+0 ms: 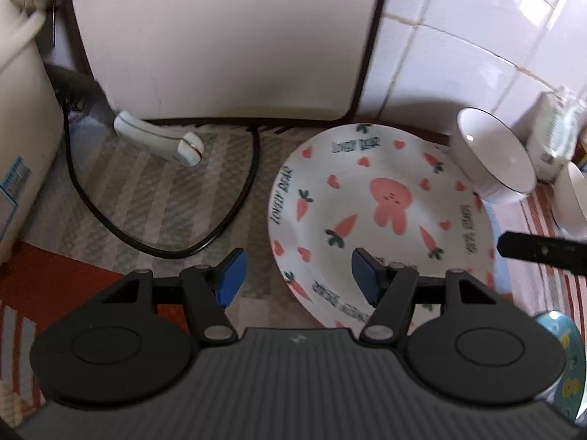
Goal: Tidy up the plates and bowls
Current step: 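Move both grippers to the rim of the pink bunny plate, then close both grippers on the bunny plate rim and lift it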
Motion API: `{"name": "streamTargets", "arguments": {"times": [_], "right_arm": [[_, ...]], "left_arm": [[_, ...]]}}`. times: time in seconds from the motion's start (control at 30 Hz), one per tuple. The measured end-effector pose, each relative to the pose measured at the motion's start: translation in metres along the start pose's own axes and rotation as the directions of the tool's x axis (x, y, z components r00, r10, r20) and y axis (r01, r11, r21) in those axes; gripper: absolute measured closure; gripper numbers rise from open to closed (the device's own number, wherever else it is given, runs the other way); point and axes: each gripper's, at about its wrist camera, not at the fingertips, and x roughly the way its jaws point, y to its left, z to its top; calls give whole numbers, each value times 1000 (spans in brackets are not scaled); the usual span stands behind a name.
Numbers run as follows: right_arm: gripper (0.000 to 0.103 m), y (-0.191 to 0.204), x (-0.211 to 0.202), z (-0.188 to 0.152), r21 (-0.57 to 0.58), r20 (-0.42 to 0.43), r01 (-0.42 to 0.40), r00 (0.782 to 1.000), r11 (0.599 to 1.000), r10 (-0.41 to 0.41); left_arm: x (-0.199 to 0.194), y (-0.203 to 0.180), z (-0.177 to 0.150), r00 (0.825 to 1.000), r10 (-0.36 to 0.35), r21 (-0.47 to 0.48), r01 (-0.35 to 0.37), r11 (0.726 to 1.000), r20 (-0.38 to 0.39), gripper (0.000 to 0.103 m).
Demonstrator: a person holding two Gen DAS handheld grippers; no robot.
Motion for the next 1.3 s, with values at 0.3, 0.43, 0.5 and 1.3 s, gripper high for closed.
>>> {"name": "streamTargets", "arguments": {"times": [0.3,0.43,0.5,1.3], "right_arm": [[43,-11,30,4,35,-35,37,999,999,-36],[62,-13,40,2,52,-46,21,999,998,-18],[88,-12,45,0,50,-59,19,998,999,-16],[88,7,38,13,149,-57,45,998,988,-37]], "left_arm": [[31,2,4,996,-40,47,45,998,-85,53],[30,-8,6,997,-22,108,29,994,-71,61],[29,-5,10,997,-5,77,11,997,-73,70],[28,26,6,979,-170,-107,158,982,-112,74]]}}
